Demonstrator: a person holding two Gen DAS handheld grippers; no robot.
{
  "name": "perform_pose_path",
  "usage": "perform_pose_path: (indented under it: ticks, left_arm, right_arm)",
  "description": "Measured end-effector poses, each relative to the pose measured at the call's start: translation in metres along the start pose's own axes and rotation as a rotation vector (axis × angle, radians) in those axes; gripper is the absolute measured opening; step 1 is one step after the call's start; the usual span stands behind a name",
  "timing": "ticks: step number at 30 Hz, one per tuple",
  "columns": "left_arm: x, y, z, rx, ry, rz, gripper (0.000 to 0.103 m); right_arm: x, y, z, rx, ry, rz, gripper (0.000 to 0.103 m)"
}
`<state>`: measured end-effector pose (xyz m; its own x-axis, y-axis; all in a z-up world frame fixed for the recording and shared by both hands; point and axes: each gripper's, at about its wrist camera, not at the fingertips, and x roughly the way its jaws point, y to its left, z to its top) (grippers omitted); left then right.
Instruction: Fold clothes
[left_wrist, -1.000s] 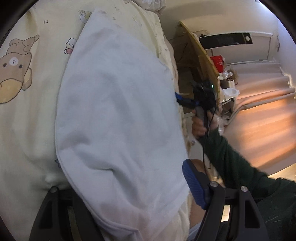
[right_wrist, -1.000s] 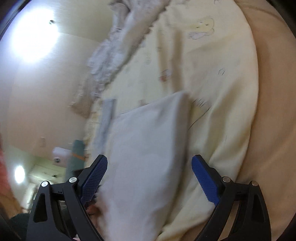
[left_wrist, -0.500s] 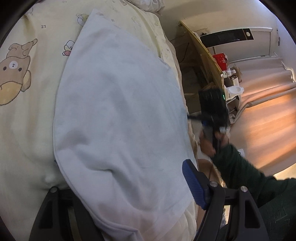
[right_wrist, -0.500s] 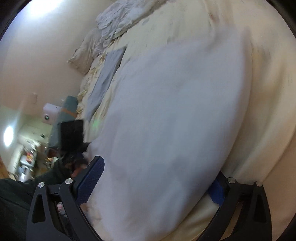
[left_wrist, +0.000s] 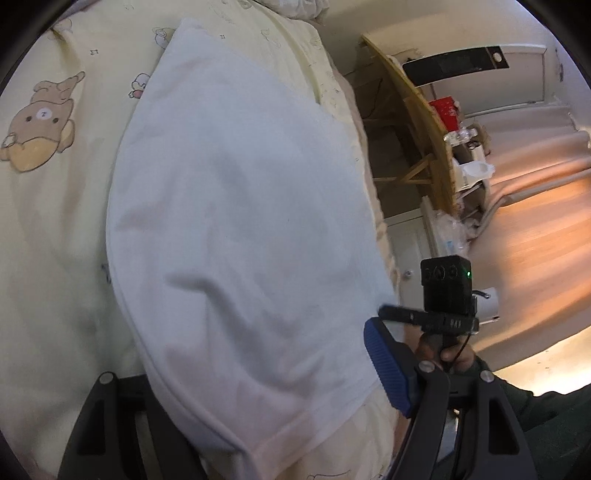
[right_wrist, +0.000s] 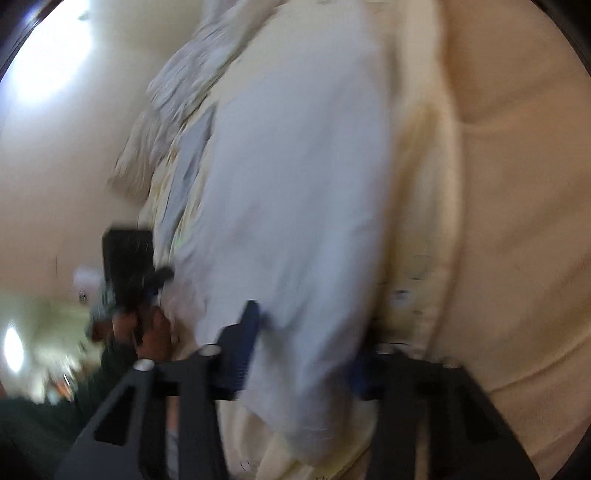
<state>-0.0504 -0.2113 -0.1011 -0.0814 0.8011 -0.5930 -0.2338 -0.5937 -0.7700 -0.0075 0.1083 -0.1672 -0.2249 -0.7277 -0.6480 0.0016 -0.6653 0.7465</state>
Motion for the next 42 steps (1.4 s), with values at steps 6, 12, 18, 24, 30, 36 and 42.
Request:
perform_pose_path:
  ticks: [6,12,18,24,30,36,42]
  left_arm:
    - [-0.003,0.011,-0.002,-0.083,-0.020,0.100,0.007]
    - [-0.054,-0.036,0.015,-0.094,-0.168,0.007,0.007]
    - [-0.124,-0.083,0.038,-0.133,-0.373,-0.116,0.007]
    - [-0.194,-0.116,0.077,-0.101,-0.477,-0.130,0.007]
    - [-0.277,-0.125,0.144,-0.035,-0.475,-0.004,0.007]
    - [-0.355,-0.082,0.230,-0.013,-0.480,0.112,0.007]
    - [-0.421,-0.022,0.305,0.043,-0.413,0.290,0.007]
  right_arm:
    - [-0.002,0.010,0.002,0.016,-0.038,-0.017,0.012]
    - [-0.053,0.065,0.019,-0.037,-0.187,0.093,0.010]
    - [-0.101,0.130,0.045,-0.073,-0.318,0.246,0.010]
    - [-0.128,0.204,0.078,-0.118,-0.382,0.382,0.010]
    - [-0.110,0.269,0.112,-0.163,-0.386,0.443,0.010]
    - [-0.036,0.337,0.179,-0.186,-0.330,0.473,0.010]
    - [0.045,0.405,0.232,-0.258,-0.295,0.471,0.010]
